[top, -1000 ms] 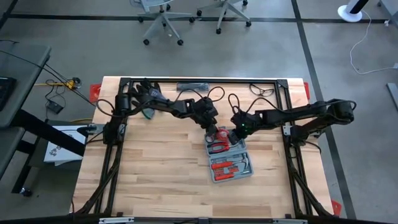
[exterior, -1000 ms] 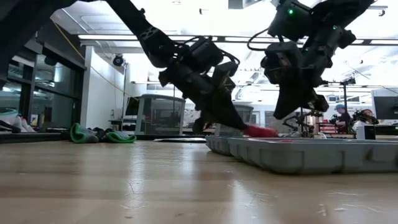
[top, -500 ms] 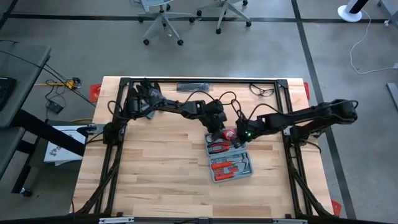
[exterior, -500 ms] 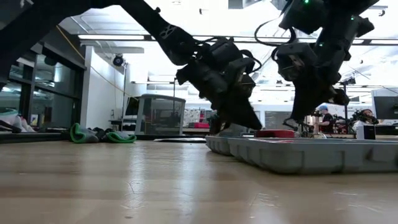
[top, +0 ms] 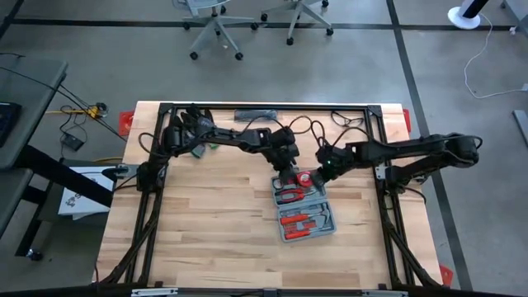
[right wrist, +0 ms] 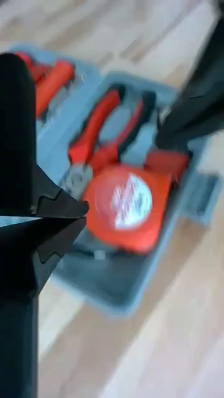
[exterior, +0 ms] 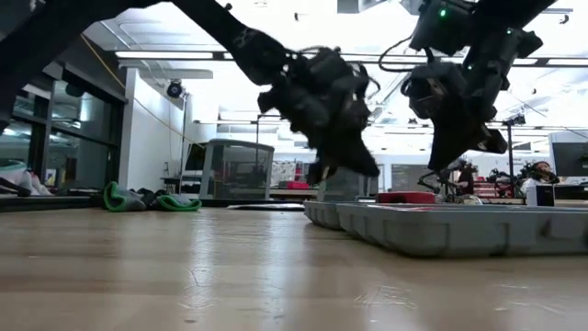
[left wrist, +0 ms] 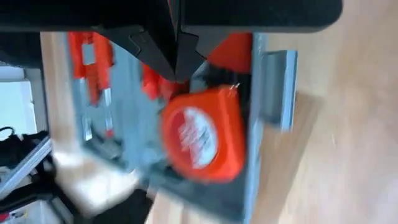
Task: Prefit tool cases
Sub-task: Put the tape measure into the gray prefit tool case
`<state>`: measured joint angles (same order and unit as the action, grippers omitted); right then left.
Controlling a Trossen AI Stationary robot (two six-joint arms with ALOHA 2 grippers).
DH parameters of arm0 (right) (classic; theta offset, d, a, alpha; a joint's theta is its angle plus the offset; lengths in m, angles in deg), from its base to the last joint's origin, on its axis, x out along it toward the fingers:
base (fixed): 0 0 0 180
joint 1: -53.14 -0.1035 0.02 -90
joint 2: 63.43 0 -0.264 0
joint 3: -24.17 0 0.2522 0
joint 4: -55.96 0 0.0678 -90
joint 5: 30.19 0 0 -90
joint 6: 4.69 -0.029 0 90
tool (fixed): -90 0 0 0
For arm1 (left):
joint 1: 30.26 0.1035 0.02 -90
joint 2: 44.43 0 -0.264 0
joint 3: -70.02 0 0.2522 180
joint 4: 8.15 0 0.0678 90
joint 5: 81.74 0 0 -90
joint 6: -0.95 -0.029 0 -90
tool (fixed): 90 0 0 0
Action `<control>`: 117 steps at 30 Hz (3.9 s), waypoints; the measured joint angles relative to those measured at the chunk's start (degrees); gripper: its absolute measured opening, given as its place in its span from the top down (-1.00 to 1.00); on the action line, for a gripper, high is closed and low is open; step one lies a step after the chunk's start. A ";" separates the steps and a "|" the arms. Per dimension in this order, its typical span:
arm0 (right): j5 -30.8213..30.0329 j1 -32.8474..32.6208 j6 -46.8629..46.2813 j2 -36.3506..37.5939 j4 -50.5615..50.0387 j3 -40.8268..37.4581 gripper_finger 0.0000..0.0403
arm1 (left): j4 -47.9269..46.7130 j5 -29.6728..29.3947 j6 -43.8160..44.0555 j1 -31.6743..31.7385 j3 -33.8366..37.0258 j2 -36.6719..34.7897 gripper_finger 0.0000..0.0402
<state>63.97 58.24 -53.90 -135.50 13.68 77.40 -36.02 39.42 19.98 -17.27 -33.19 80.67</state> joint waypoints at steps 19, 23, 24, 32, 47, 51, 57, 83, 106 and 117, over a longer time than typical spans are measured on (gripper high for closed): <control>-2.01 -5.81 -6.48 -7.76 4.29 0.00 1.00 | 0.20 -1.81 -4.77 1.57 0.00 2.49 1.00; -2.28 -4.70 -7.01 -9.06 4.79 0.00 1.00 | 0.00 -0.75 -5.77 0.70 0.00 2.53 1.00; -2.46 -4.33 -7.33 -9.03 4.58 0.00 1.00 | 0.02 0.07 -5.76 0.50 0.00 2.53 1.00; -4.75 -0.10 -6.37 -8.50 4.01 0.00 1.00 | 0.33 3.08 -6.41 -1.57 0.00 2.99 1.00; -3.24 -3.58 -9.93 -8.39 3.97 0.00 1.00 | 0.56 -3.25 -7.34 3.53 -0.02 0.62 1.00; -3.52 -4.42 -10.94 -8.39 3.01 0.00 1.00 | 2.30 -3.08 -7.58 3.10 0.00 1.63 1.00; -3.72 -3.29 -10.14 -8.41 1.82 0.00 1.00 | 3.18 -2.42 -6.40 1.53 -0.01 3.10 1.00; -4.77 4.28 -1.83 -7.34 3.54 0.00 1.00 | 4.07 -0.80 -2.71 -0.43 0.00 4.54 1.00; -2.26 4.11 -0.70 -5.40 5.47 0.00 1.00 | 1.84 1.02 0.21 1.61 -7.67 10.40 1.00; 0.43 4.14 1.57 -12.59 9.91 0.33 1.00 | -9.66 3.74 -6.48 1.79 -7.56 7.69 1.00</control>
<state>64.39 62.38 -52.33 -148.09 23.59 77.73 -45.67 43.16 13.49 -15.48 -40.75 88.36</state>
